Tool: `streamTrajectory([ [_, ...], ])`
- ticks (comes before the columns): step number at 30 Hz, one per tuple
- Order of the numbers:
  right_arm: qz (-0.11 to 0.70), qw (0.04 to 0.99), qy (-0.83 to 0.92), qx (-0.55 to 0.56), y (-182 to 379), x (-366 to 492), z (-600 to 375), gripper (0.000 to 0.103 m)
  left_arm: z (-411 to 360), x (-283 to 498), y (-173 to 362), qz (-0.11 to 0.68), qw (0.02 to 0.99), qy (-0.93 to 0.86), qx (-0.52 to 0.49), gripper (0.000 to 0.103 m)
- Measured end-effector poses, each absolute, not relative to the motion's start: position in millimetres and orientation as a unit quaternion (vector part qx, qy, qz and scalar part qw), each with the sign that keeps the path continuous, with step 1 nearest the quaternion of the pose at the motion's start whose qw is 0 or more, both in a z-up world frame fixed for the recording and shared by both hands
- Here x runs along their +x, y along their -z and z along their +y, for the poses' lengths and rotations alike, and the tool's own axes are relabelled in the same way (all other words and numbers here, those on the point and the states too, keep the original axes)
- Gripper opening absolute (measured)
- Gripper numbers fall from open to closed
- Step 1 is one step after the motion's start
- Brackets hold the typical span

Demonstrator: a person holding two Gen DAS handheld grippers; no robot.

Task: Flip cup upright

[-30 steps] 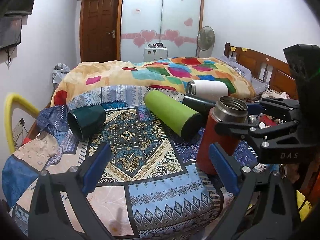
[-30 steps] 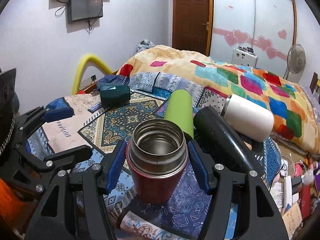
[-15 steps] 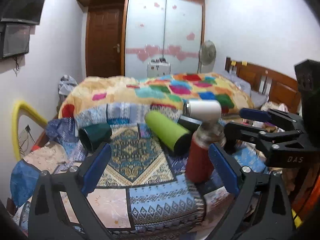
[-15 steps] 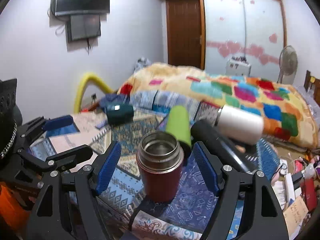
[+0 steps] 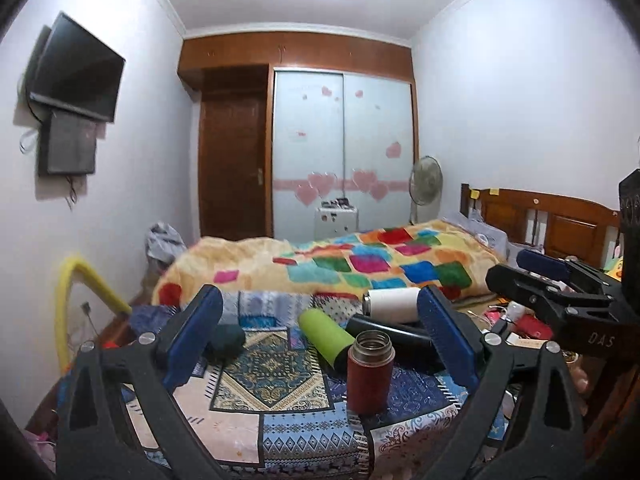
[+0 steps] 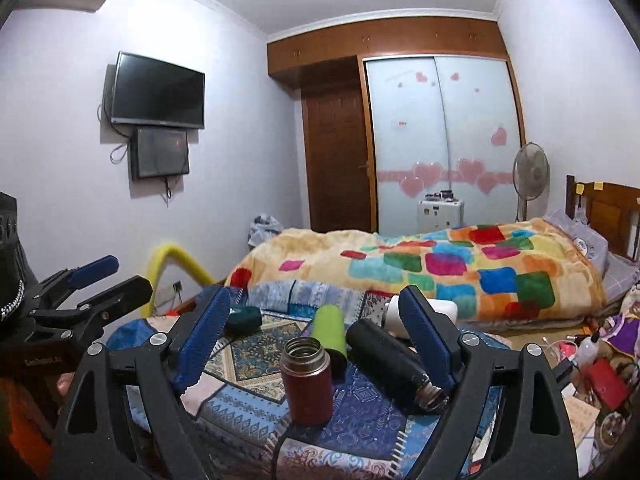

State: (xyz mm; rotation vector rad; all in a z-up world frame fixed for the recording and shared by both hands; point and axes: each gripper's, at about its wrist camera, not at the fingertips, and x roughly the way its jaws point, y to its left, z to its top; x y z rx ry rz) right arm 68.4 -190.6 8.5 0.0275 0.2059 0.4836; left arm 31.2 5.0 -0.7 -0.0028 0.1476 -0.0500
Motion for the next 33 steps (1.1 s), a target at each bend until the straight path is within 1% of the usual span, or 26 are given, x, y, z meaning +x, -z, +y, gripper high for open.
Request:
streamTrajectory([
  [1, 0.100, 0.966, -0.239, 0.014, -8, 67, -191, 0.086, 2, 27, 0, 0.071, 0.997, 0.022, 0.001, 0.101],
  [3, 0.097, 0.966, -0.238, 0.016, -7, 63, -193, 0.090, -2, 20, -1, 0.066, 0.998, 0.019, 0.001, 0.102],
  [5, 0.089, 0.968, -0.233, 0.021, -6, 57, -195, 0.100, -5, 15, 0, 0.065, 0.998, 0.019, 0.002, 0.103],
  [7, 0.079, 0.970, -0.227, 0.020, -5, 50, -197, 0.103, -7, 11, 0, 0.065, 0.998, 0.016, 0.004, 0.103],
  [33, 0.077, 0.973, -0.216, 0.013, 0, 32, -201, 0.103, -9, -5, 4, 0.058, 0.998, 0.002, -0.006, 0.103],
])
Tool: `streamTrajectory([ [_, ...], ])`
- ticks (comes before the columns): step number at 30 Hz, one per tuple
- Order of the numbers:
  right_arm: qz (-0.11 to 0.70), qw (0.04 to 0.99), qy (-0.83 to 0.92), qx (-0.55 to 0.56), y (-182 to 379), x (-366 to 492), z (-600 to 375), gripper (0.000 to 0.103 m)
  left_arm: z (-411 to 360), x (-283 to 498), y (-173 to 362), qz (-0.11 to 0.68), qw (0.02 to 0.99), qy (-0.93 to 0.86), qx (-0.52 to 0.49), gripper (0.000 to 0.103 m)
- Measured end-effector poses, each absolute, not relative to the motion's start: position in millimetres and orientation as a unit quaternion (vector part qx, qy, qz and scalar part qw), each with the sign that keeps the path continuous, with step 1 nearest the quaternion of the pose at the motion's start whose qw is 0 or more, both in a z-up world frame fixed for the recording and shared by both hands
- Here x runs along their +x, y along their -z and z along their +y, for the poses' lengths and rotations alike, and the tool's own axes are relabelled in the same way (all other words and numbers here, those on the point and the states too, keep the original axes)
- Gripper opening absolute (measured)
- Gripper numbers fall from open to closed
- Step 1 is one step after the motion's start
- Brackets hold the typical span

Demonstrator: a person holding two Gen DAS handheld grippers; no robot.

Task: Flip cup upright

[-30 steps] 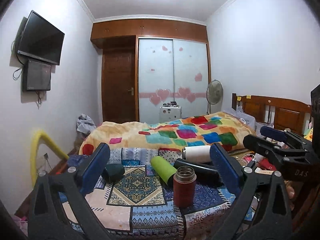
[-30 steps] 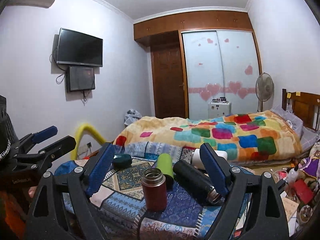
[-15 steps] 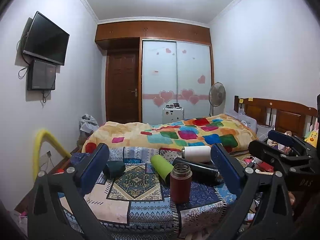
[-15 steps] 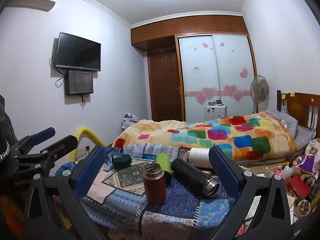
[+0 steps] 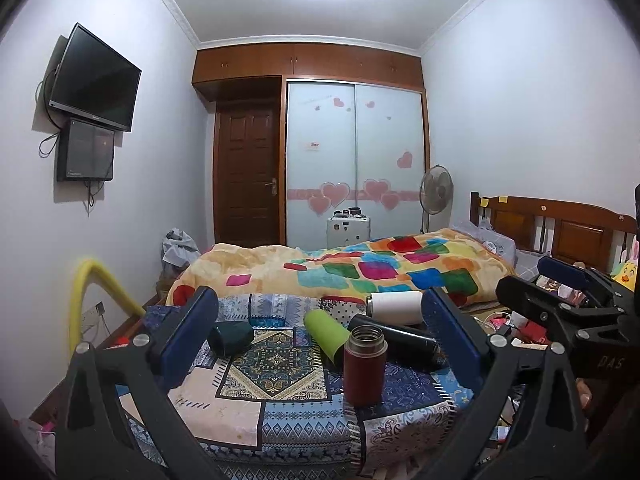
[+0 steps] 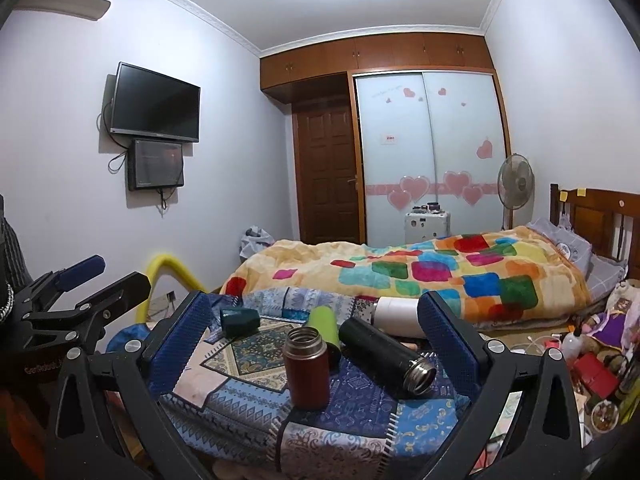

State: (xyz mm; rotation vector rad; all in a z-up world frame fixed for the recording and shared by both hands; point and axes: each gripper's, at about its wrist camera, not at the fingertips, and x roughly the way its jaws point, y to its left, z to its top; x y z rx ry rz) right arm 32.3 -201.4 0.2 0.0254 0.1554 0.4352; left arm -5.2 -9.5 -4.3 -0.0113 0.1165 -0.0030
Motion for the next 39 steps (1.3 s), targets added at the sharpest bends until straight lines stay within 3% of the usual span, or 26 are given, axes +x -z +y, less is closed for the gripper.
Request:
streamTrajectory([
  [39, 0.071, 0.974, -0.214, 0.015, -5.5, 33.7, -198.4, 0.103, -8.5, 0.1, 8.7, 0.061, 0.998, 0.007, -0.009, 0.103],
])
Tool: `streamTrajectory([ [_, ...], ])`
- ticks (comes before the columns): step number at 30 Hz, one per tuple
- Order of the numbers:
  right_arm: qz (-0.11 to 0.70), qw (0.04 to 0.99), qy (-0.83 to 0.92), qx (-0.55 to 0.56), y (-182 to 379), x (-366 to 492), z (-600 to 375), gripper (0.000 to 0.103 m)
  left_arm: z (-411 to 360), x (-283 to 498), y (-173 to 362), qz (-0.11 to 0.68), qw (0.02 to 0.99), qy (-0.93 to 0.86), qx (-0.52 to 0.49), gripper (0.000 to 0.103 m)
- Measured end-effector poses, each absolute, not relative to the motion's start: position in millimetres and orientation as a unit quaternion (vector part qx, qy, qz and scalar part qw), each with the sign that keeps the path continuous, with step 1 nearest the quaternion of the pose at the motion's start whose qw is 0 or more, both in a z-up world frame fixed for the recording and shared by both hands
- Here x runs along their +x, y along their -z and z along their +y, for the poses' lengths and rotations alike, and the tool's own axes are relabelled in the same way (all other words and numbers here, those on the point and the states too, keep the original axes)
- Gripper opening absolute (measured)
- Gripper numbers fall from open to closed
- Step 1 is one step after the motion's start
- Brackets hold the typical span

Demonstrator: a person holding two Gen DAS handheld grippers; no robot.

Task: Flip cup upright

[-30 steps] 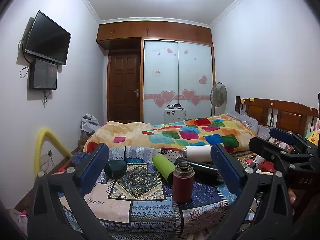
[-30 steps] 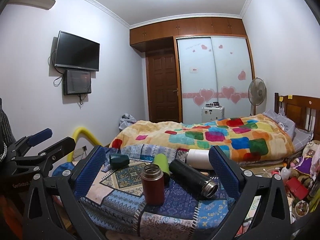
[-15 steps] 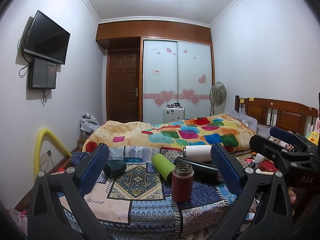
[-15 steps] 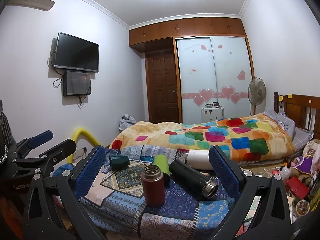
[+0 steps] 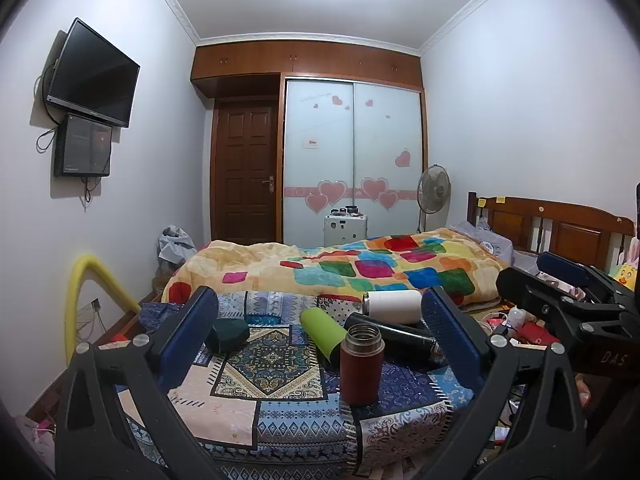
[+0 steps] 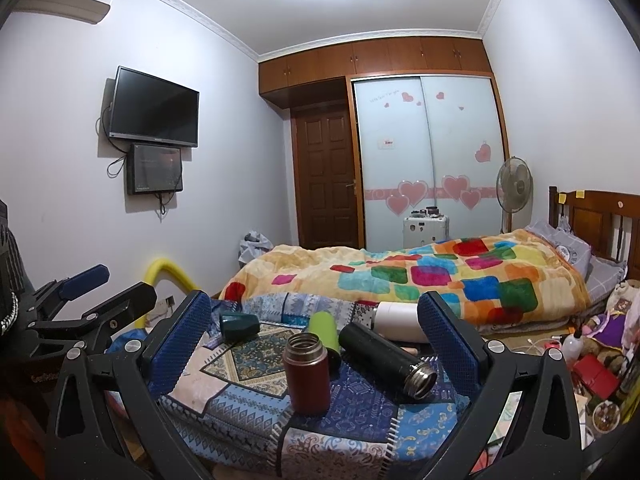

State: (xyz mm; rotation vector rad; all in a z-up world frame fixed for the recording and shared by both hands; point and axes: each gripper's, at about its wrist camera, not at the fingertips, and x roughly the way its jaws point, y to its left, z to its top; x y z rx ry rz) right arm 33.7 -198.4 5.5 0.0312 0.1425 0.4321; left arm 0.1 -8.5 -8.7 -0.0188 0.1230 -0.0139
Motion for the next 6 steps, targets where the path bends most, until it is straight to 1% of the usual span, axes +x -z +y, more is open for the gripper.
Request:
streamTrajectory([
  [6, 0.070, 0.974, -0.216, 0.015, -4.8, 33.2, -198.2, 0.103, -9.0, 0.0, 8.8, 0.063, 0.998, 0.009, -0.009, 0.103],
])
